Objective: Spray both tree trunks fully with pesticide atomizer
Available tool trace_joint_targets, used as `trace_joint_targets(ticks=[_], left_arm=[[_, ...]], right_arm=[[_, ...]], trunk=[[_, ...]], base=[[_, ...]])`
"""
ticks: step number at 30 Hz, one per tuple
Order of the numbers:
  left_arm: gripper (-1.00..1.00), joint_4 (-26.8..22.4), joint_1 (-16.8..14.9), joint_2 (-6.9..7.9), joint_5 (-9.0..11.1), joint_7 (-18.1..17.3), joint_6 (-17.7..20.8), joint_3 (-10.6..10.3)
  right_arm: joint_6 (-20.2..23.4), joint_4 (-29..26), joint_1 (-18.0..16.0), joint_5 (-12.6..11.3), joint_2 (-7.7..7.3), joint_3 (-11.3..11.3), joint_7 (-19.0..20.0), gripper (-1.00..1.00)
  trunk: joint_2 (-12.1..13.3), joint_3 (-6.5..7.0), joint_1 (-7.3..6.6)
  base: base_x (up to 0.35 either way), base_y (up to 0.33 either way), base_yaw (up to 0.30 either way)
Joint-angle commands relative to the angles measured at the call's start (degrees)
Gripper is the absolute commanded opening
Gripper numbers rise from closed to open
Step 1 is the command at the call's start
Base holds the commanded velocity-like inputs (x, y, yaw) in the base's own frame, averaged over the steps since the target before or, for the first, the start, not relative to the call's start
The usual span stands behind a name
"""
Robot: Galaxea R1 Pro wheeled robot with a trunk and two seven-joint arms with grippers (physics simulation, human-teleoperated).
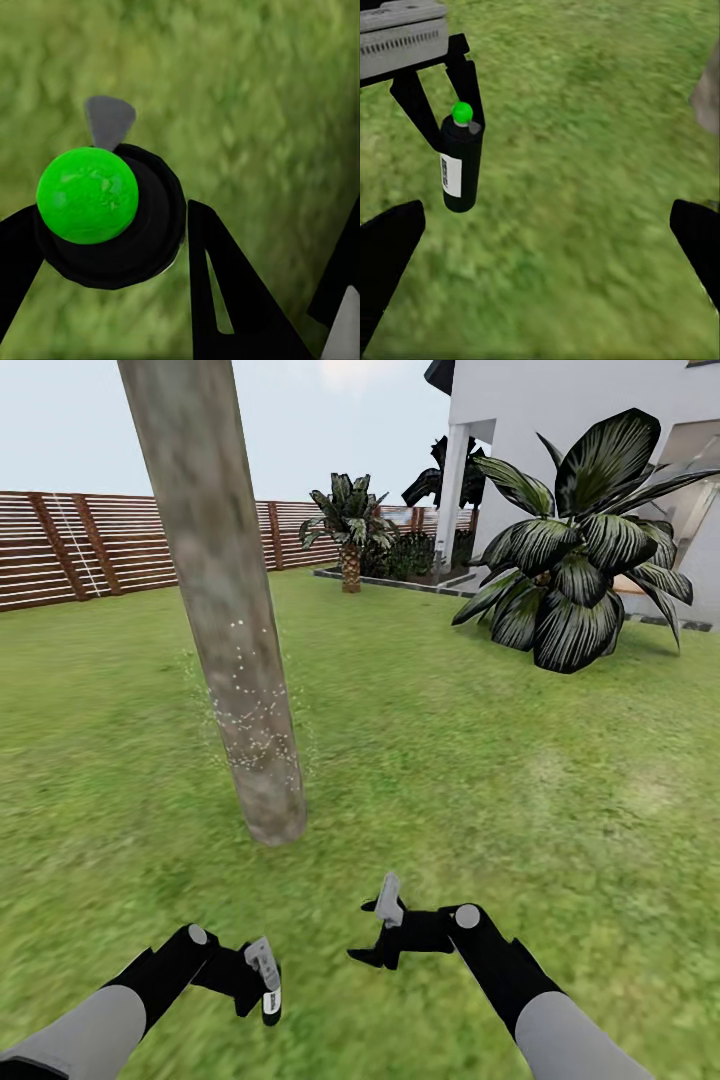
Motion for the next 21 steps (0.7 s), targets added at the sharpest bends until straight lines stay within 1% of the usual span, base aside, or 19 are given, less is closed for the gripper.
trace_joint_targets(ticks=[1, 3, 5, 7, 9, 10, 11, 13, 21], left_arm=[[-1.00, 0.0, 0.0, -0.01, 0.1, 0.0, 0.0, 0.0], [-1.00, 0.0, 0.1, 0.04, 0.1, 0.0, -0.4, -0.1], [-1.00, 0.0, 0.1, 0.03, 0.1, -2.4, -2.7, -0.1], [-1.00, 0.0, 0.1, 0.00, 0.1, -4.4, -3.7, -0.1], [-1.00, -0.1, 0.1, -0.03, 0.2, -5.2, -4.3, 0.0], [-1.00, -0.1, 0.1, -0.23, 0.2, -5.3, -4.8, 0.0], [-1.00, -0.1, 0.1, -0.72, 0.2, -5.4, -5.6, 0.0], [-1.00, -0.1, 0.1, -1.37, 0.2, -5.4, -6.1, 0.0], [-1.00, -0.2, -0.1, -4.94, 0.0, -5.3, -6.1, -0.1]], right_arm=[[0.0, 0.0, 0.0, 0.0, 0.00, 0.0, 0.0, -1.00], [-0.1, 0.1, 0.0, 0.0, -0.01, 0.1, 0.0, -1.00], [-0.1, 0.2, 0.0, 0.4, -0.07, 0.1, 0.0, -1.00], [-0.1, 0.2, 0.0, 1.9, -0.08, 0.1, 0.0, -1.00], [-0.1, 0.3, 0.0, 3.0, -0.08, 0.1, 0.0, -1.00], [-0.1, 0.3, 0.0, 3.2, -0.06, 0.1, 0.0, -1.00], [-0.1, 0.3, 0.0, 3.3, -0.05, 0.1, 0.0, -1.00], [-0.1, 0.3, 0.0, 3.3, -0.06, 0.1, 0.0, -1.00], [-0.1, 0.4, 0.0, 3.2, 0.07, 0.3, 0.0, -1.00]], trunk=[[0.0, 0.00, 0.00], [0.0, 0.00, 0.00], [0.0, 0.00, 0.00], [0.0, 0.00, 0.00], [0.0, 0.00, 0.00], [0.0, 0.00, 0.00], [0.0, 0.00, 0.00], [0.0, 0.00, 0.00], [0.0, 0.00, 0.00]], base=[[0.000, 0.000, 0.000], [0.000, 0.000, 0.000], [0.000, 0.000, 0.000], [0.000, 0.000, 0.000], [0.000, 0.000, 0.000], [0.000, 0.000, 0.000], [0.000, 0.000, 0.000], [0.000, 0.000, 0.000], [0.000, 0.000, 0.000]])
